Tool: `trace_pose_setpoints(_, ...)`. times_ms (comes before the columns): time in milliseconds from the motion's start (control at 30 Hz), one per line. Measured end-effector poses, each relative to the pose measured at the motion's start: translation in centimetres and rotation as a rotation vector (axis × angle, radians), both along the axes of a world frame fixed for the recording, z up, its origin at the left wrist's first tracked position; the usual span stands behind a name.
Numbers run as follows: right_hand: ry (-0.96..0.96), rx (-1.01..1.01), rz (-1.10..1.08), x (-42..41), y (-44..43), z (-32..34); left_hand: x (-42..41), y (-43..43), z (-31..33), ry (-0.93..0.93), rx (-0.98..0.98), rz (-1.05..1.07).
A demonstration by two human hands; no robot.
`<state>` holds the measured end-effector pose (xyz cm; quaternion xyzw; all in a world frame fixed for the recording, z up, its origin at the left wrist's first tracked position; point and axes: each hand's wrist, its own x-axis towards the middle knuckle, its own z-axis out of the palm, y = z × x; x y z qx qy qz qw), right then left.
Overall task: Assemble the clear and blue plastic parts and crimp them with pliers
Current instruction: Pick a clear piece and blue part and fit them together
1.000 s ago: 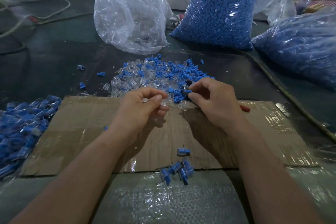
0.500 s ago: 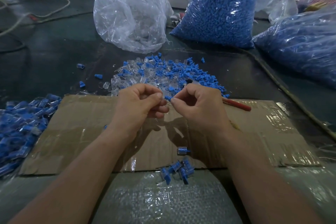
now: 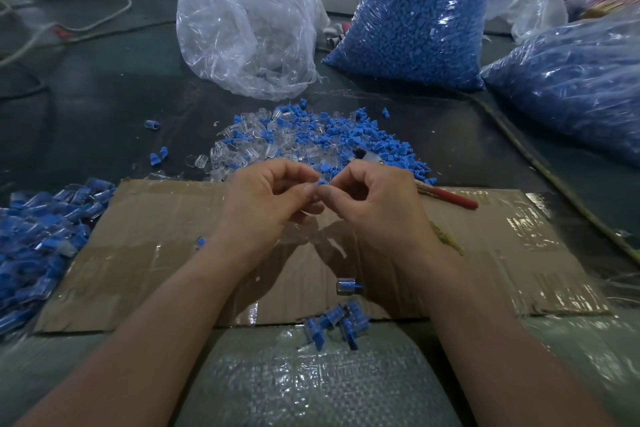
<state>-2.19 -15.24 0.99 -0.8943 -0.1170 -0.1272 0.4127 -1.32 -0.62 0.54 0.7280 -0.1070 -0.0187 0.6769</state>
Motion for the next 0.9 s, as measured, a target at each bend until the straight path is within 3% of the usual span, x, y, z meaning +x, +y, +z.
trace_pose_setpoints(200, 0.172, 0.230, 0.120, 0.32, -0.33, 0.09, 0.10, 0.07, 0.02, 0.018, -0.080, -0.031)
trace_pose_setpoints(300, 0.163, 0.305, 0.172, 0.29, -0.29, 0.18, 0.08, 0.01, 0.09, 0.023, -0.108, -0.044)
trace_pose_setpoints(600, 0.154, 0.354, 0.238, 0.26, -0.51, 0.07, 0.05, 0.09, 0.14, -0.007, -0.077, -0.028)
trace_pose_setpoints(767, 0.147, 0.404, 0.282, 0.34, -0.50, -0.11, 0.34, 0.45, 0.12, 0.096, -0.149, -0.025)
trace_pose_setpoints(900, 0.030, 0.372, 0.278, 0.34, -0.50, -0.29, 0.41, 0.46, 0.14, 0.167, -0.201, -0.033)
